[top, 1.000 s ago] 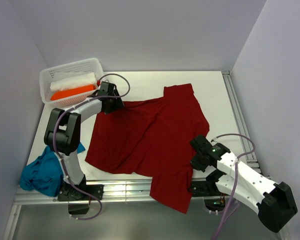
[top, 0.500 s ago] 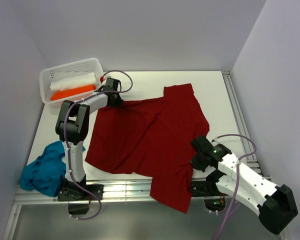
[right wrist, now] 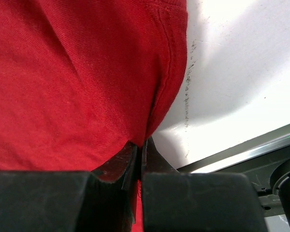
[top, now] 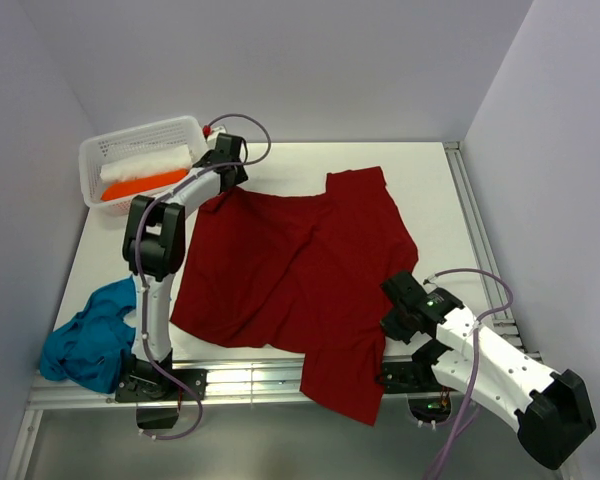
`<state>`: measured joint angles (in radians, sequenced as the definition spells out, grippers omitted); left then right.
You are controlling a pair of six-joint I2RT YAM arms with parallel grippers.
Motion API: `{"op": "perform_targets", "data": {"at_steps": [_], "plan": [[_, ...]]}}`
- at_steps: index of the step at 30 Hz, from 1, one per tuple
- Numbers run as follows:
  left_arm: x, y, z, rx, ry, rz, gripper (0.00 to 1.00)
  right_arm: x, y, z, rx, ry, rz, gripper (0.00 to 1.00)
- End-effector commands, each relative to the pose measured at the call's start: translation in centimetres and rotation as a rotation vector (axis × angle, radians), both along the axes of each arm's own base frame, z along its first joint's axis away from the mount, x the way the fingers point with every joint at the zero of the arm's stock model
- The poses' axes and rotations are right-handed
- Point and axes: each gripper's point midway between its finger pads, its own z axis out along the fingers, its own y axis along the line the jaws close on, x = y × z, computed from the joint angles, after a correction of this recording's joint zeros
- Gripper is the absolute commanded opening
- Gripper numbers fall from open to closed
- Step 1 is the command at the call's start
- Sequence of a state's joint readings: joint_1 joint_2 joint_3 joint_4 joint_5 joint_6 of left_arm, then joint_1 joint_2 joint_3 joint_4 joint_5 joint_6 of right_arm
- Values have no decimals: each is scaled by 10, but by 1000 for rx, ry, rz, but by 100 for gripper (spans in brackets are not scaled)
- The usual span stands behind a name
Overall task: Roll the t-shirts
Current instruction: Flatten the tshirt
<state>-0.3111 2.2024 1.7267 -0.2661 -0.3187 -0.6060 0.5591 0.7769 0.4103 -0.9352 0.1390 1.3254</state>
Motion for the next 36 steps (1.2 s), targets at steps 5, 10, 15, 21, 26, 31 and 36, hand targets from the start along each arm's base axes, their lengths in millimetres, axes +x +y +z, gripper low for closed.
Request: {"op": "perform_targets", "data": {"at_steps": [5,10,15,21,26,31,36], "plan": [[42,10,20,143,-90,-6,61,8,-2,6,-28,-32,7,0],[45,9,43,155,-115,-24,62,19,-2,18,-57,-56,34,1],[12,5,86,87,-157,-71,63,35,-1,33,-100,-75,65,30],[-43,-8,81,99,-88,-159,63,58,6,49,-122,-125,105,53],[-89,-6,53,115,22,-186,62,90,11,80,-141,-243,180,60],[-137,7,59,50,31,-156,63,103,13,103,-138,-323,235,67],[-181,37,86,39,0,-40,70,99,-3,113,-219,-314,248,78]]}}
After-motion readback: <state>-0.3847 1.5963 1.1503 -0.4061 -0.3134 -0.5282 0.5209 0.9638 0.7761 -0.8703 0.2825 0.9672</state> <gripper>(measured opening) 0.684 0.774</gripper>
